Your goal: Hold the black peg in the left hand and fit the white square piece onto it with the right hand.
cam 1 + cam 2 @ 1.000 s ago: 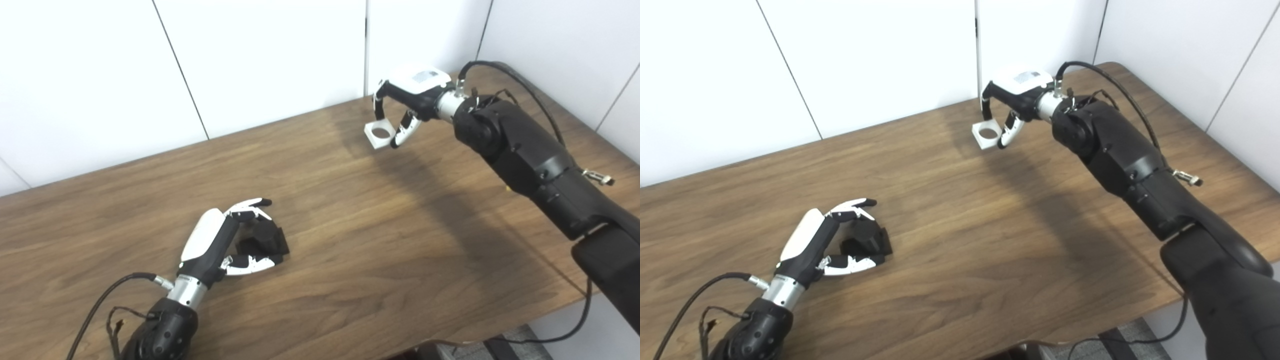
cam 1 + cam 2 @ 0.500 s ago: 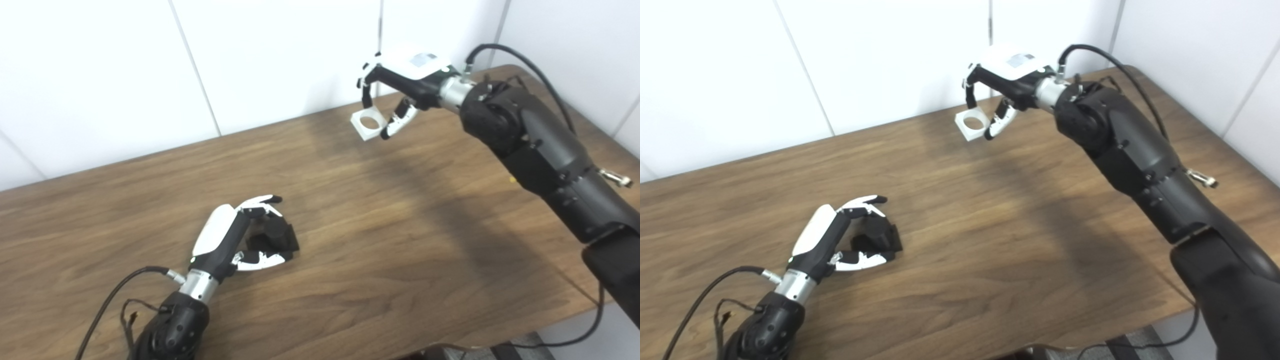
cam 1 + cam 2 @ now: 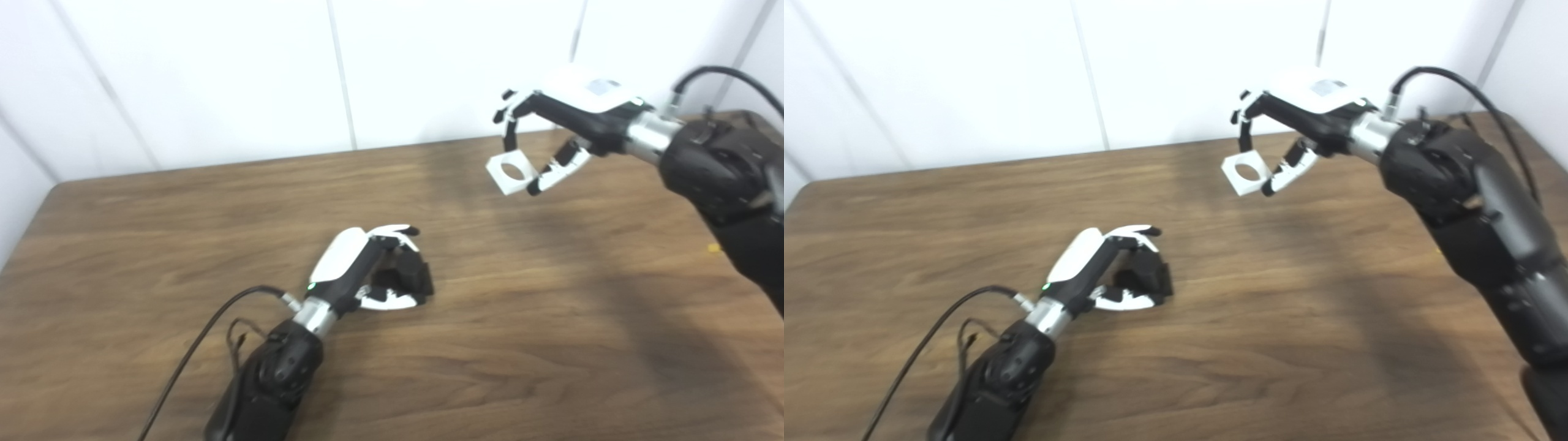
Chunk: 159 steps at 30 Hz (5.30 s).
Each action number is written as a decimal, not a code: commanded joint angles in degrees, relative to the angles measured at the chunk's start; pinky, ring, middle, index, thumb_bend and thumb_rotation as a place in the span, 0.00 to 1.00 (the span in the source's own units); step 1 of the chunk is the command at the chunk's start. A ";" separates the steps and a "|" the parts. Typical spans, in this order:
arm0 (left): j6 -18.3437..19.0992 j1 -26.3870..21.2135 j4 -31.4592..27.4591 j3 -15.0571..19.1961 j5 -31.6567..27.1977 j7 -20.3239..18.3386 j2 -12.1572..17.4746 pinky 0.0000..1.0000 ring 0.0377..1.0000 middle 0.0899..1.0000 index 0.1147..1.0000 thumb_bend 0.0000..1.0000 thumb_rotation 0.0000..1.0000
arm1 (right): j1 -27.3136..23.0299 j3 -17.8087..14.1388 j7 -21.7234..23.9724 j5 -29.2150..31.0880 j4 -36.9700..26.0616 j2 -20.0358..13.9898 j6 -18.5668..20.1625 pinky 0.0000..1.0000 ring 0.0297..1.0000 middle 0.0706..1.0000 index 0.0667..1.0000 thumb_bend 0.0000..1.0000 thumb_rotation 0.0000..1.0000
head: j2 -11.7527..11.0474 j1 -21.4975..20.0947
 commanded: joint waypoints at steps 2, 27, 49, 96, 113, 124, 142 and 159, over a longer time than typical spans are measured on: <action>2.57 -0.49 2.18 -1.50 1.42 -1.85 -0.57 0.72 0.85 0.81 0.42 0.52 0.07 | -2.21 -1.13 -0.95 1.91 -1.77 0.31 -2.31 0.82 0.86 0.74 0.44 0.52 0.14 | 0.04 0.28; 1.93 -1.17 3.69 -2.39 1.23 -0.64 -0.36 0.70 0.84 0.81 0.42 0.52 0.07 | -3.00 3.42 6.66 3.09 -7.10 10.20 3.71 0.81 0.88 0.77 0.44 0.52 0.14 | 0.13 -0.63; 2.38 -0.98 3.29 -2.88 1.15 -0.08 -0.47 0.71 0.85 0.81 0.42 0.52 0.07 | -3.47 6.66 3.42 -2.31 2.36 15.14 1.06 0.84 0.86 0.76 0.44 0.52 0.14 | 0.46 -0.05; 3.69 -1.19 1.64 -2.83 1.29 -0.65 -0.43 0.69 0.84 0.80 0.42 0.52 0.07 | 0.64 11.45 3.03 -2.94 5.83 15.98 -0.47 0.90 0.87 0.76 0.44 0.52 0.14 | 2.02 0.54; 5.15 -0.41 0.28 -2.93 0.82 -1.30 0.17 0.71 0.84 0.81 0.42 0.52 0.07 | -0.03 9.09 4.42 -6.89 3.72 12.04 3.63 0.87 0.92 0.92 1.00 0.98 0.33 | 2.85 0.58; 5.37 -0.36 0.00 -2.95 0.58 -1.61 0.39 0.71 0.84 0.81 0.42 0.52 0.07 | -0.74 6.89 5.00 -8.29 2.52 9.95 5.17 0.88 0.92 0.92 1.00 0.99 0.30 | 3.11 0.24; 5.05 -0.52 0.51 -2.92 0.55 -1.41 0.32 0.71 0.84 0.81 0.42 0.52 0.07 | -2.76 -5.88 -2.28 -3.80 0.86 8.22 6.53 0.70 0.85 0.86 0.90 0.86 0.22 | 2.99 -0.51; 5.04 -0.86 0.92 -2.89 0.34 -1.50 0.18 0.71 0.84 0.81 0.42 0.52 0.07 | -1.64 -12.50 -19.34 0.47 3.99 10.29 1.35 0.58 0.73 0.75 0.74 0.80 0.07 | 2.82 -0.86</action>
